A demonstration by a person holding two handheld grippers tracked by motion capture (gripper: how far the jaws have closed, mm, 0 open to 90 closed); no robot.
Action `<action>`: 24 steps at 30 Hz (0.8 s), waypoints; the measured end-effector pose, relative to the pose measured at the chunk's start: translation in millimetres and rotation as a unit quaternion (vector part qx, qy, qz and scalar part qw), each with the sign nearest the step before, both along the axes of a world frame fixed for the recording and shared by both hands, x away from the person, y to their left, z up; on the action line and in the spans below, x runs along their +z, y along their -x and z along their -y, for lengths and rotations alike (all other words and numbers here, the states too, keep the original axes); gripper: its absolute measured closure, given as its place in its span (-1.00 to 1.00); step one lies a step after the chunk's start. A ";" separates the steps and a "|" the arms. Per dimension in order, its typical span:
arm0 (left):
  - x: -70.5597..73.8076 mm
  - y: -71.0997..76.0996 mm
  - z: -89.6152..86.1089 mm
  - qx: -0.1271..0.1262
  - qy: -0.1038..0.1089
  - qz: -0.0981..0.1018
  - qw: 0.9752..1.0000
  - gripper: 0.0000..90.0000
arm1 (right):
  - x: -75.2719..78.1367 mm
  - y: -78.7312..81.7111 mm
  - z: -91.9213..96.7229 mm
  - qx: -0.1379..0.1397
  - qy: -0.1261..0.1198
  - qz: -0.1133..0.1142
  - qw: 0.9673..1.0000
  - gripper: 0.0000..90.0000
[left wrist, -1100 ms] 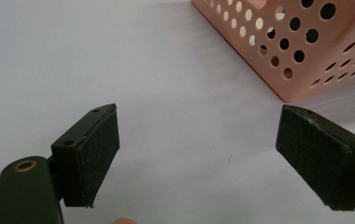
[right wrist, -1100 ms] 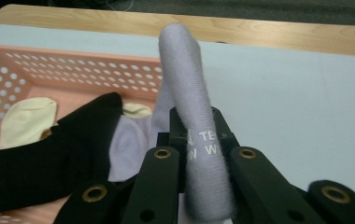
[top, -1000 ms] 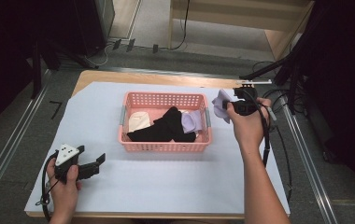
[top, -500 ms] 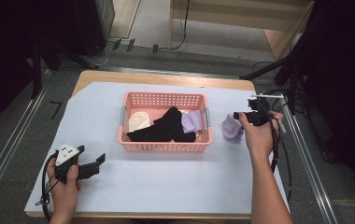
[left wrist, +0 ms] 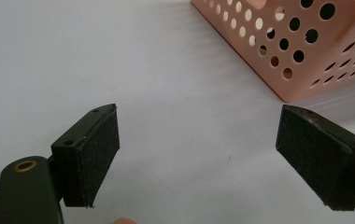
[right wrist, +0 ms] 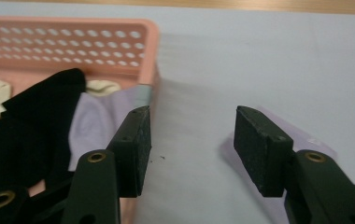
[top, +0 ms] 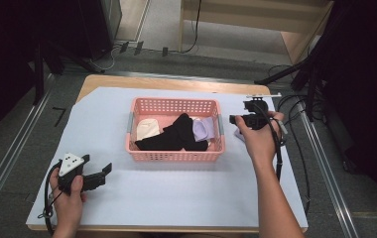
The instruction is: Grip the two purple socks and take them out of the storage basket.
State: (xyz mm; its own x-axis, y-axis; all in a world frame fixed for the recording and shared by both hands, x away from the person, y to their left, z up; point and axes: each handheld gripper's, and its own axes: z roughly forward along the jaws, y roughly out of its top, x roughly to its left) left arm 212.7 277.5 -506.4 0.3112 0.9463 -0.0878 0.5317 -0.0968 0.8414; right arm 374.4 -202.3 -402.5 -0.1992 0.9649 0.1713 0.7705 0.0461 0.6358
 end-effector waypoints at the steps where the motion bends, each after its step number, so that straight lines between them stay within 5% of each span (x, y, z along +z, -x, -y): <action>1: 0.0 0.0 -0.1 0.000 0.000 0.000 1.000 -0.67 | 0.9 -1.0 -10.7 0.010 -0.002 -0.001 1.000 0.06; 16: 0.0 -0.1 -0.2 0.001 0.001 -0.001 1.000 -0.67 | -16.9 -7.5 -77.1 0.065 -0.006 -0.018 0.998 0.10; 24: -0.1 -0.2 -0.4 0.000 0.002 0.000 1.000 -0.67 | -32.6 -12.4 -92.2 0.073 0.013 -0.035 0.997 0.10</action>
